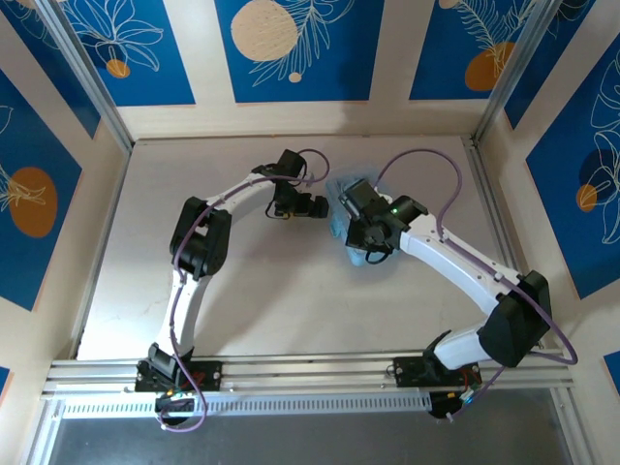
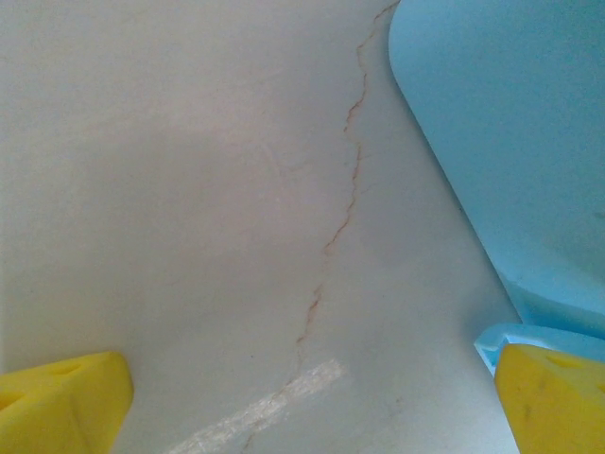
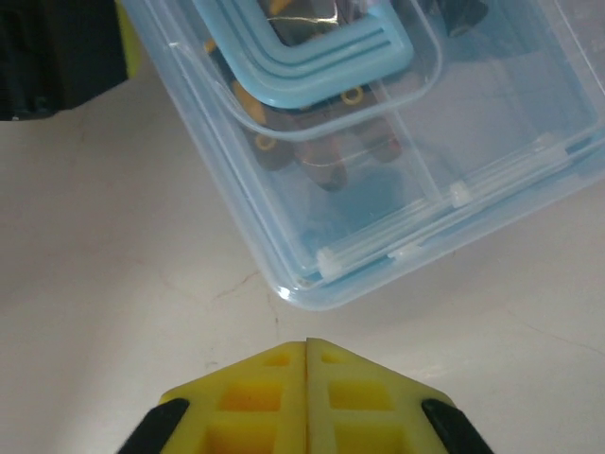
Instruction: Pack the tool kit
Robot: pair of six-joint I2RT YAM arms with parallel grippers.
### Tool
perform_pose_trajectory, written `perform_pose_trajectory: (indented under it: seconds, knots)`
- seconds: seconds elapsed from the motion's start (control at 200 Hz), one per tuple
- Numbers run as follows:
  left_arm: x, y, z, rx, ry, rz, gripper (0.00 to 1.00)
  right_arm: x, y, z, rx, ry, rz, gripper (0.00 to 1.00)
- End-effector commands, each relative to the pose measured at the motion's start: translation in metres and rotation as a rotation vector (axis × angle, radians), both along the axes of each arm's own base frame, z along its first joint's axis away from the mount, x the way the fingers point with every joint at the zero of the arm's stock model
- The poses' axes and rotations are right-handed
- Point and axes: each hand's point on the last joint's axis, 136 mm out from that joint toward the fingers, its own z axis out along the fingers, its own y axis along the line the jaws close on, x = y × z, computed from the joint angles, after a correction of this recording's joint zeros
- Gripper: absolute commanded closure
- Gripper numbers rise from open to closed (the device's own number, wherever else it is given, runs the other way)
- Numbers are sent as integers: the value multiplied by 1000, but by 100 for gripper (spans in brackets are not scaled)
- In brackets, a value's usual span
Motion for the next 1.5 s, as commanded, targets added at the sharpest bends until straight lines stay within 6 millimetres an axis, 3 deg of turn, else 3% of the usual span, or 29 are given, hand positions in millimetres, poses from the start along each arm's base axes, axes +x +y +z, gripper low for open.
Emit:
perform_pose_trajectory:
  seconds: [0.0,0.115,0.215,0.335,0.475,0.605,0.85,0.975,1.291,1.496]
  knots:
    - [-1,0,-2,-5,-46,-43,0,18,-1,12,77,-11,63,69]
    - [-12,16,6,43,-106,-95,0,54,-16,18,194,-42,113,45]
    - [-27,33,16,77,-191,-137,0,90,-35,25,229,-75,154,31]
    - [-44,47,24,88,-284,-176,0,128,-51,16,201,-71,220,18]
    - [-61,50,36,56,-413,-215,1,156,-48,0,192,-81,334,13]
    - [-73,42,44,12,-524,-265,0,168,-43,-22,199,-53,399,11]
    - [-91,17,47,-61,-746,-390,0,158,-16,-57,208,53,526,11]
    - [-92,12,35,-75,-768,-396,0,144,-3,-73,186,102,575,11]
    - [-93,-5,14,-106,-777,-391,0,120,26,-82,199,156,652,11]
    - [-98,-13,1,-107,-769,-399,0,119,27,-87,198,171,635,11]
